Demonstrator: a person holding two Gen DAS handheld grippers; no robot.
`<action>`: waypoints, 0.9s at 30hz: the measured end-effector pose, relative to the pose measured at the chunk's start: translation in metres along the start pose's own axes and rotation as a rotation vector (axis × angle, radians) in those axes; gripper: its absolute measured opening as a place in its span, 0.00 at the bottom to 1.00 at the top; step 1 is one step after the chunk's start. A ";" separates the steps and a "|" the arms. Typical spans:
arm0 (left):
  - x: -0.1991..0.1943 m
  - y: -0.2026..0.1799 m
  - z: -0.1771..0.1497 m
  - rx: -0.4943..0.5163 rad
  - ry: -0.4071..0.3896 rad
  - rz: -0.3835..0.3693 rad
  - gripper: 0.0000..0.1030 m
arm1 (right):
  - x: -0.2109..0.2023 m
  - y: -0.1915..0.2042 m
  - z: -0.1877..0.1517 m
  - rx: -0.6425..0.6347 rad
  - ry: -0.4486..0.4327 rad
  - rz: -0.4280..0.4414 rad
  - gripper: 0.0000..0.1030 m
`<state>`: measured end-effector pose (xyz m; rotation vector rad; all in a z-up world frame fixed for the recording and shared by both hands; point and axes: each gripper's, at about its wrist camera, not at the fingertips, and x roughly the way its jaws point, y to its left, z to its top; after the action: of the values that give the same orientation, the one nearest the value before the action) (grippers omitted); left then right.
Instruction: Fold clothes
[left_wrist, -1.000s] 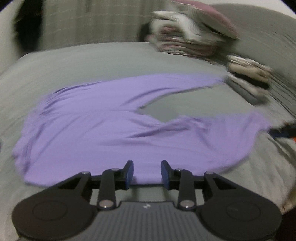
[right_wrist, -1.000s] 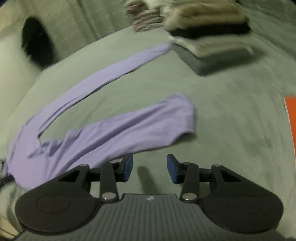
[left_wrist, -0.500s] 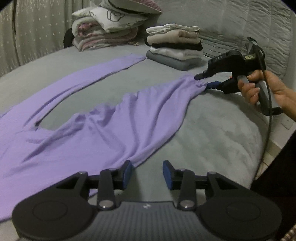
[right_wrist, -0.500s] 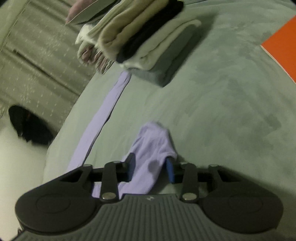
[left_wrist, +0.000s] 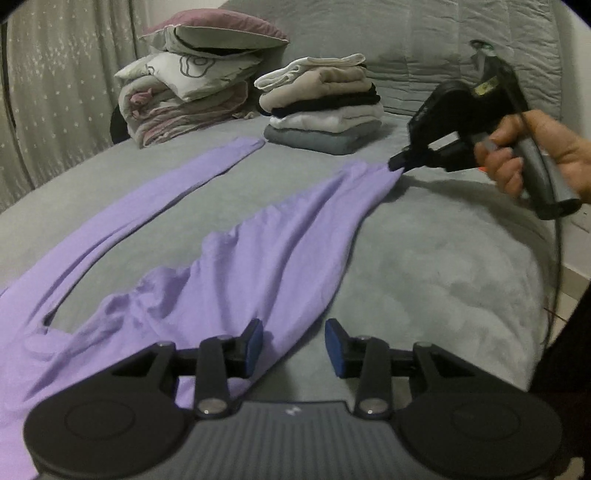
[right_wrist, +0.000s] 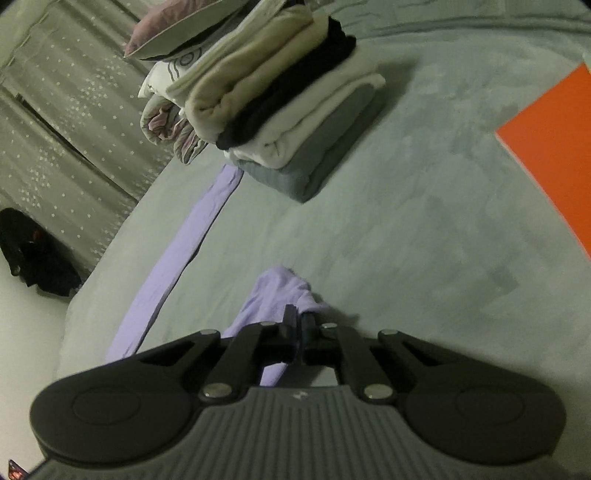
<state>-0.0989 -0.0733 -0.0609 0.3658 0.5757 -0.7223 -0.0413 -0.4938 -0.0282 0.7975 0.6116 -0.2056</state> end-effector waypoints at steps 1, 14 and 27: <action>0.002 0.000 0.001 -0.005 -0.001 0.006 0.27 | -0.001 -0.001 0.001 -0.007 -0.005 -0.002 0.02; -0.005 -0.002 0.019 -0.099 -0.035 -0.063 0.01 | -0.030 -0.002 0.010 -0.085 -0.052 -0.021 0.02; -0.006 -0.014 0.004 -0.060 0.041 -0.187 0.02 | -0.059 -0.014 -0.013 -0.336 0.060 -0.186 0.02</action>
<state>-0.1106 -0.0820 -0.0554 0.2740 0.6754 -0.8766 -0.1008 -0.4970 -0.0095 0.4240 0.7548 -0.2416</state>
